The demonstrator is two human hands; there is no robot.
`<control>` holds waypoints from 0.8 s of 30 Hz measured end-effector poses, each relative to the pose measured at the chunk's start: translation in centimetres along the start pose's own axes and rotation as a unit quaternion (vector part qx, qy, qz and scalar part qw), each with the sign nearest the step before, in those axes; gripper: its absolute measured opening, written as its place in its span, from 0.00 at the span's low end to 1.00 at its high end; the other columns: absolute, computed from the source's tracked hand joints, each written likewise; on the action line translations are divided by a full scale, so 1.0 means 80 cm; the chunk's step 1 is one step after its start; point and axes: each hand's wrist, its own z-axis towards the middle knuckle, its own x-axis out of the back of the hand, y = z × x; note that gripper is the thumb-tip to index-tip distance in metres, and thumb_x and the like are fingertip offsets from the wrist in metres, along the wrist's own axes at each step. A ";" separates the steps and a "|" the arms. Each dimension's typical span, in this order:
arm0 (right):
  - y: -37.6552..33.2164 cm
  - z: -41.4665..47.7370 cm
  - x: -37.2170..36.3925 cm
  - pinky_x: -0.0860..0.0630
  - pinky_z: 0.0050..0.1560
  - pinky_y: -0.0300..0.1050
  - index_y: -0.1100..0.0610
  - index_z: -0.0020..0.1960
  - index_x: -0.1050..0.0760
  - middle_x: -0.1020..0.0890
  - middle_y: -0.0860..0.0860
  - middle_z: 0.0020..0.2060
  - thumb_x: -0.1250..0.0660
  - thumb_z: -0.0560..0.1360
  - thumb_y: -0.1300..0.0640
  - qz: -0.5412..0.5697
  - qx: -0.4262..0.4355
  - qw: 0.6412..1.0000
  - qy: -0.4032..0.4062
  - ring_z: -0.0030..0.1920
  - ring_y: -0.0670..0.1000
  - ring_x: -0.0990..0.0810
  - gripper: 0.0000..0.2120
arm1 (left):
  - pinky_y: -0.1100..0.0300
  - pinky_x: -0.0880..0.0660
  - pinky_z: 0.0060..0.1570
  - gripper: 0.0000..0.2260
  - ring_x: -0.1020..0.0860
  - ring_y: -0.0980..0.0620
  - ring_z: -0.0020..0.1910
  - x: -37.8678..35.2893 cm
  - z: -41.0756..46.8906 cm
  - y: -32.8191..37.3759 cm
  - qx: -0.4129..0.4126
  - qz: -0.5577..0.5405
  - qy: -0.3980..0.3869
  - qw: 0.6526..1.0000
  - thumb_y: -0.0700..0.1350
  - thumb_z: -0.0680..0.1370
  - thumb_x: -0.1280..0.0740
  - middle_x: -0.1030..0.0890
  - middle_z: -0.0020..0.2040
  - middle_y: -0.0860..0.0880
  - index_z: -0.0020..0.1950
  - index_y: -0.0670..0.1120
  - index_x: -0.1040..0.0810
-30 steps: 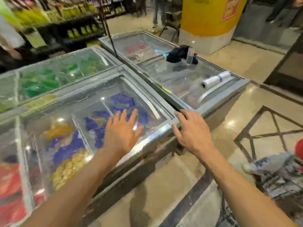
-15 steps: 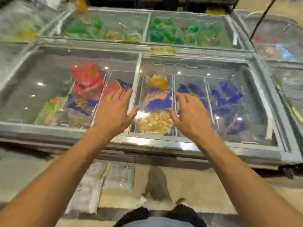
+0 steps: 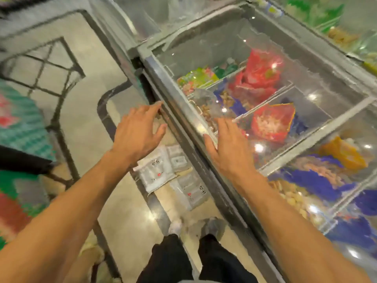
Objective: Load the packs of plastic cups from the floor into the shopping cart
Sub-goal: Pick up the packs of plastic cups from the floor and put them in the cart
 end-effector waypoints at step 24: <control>0.125 0.075 -0.926 0.26 0.67 0.58 0.54 0.81 0.37 0.28 0.53 0.73 0.39 0.86 0.48 0.064 0.015 0.929 -0.365 0.72 0.58 0.27 0.25 | 0.36 0.20 0.56 0.35 0.21 0.35 0.61 -0.816 0.009 -0.445 0.331 -0.122 -0.061 0.934 0.66 0.84 0.47 0.22 0.69 0.38 0.88 0.54 0.51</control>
